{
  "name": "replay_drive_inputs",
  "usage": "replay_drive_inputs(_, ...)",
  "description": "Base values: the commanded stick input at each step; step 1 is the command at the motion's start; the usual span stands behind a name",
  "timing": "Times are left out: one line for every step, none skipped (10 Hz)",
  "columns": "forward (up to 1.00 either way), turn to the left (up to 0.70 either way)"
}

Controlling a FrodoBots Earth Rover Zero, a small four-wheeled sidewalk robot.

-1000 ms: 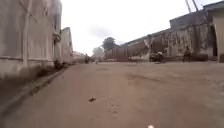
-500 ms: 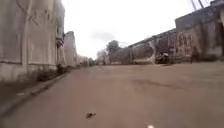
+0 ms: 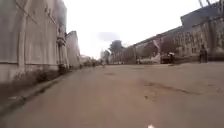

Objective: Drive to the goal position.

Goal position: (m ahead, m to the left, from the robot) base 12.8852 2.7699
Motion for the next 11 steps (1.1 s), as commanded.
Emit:
replay_drive_inputs(0.7, 0.05)
replay_drive_inputs(0.7, 0.04)
replay_drive_inputs(0.7, 0.02)
replay_drive_inputs(0.7, 0.0)
replay_drive_inputs(0.7, 0.0)
replay_drive_inputs(0.7, 0.02)
replay_drive_inputs(0.7, 0.03)
replay_drive_inputs(0.7, 0.02)
replay_drive_inputs(0.7, 0.13)
replay_drive_inputs(0.7, 0.12)
replay_drive_inputs(0.7, 0.07)
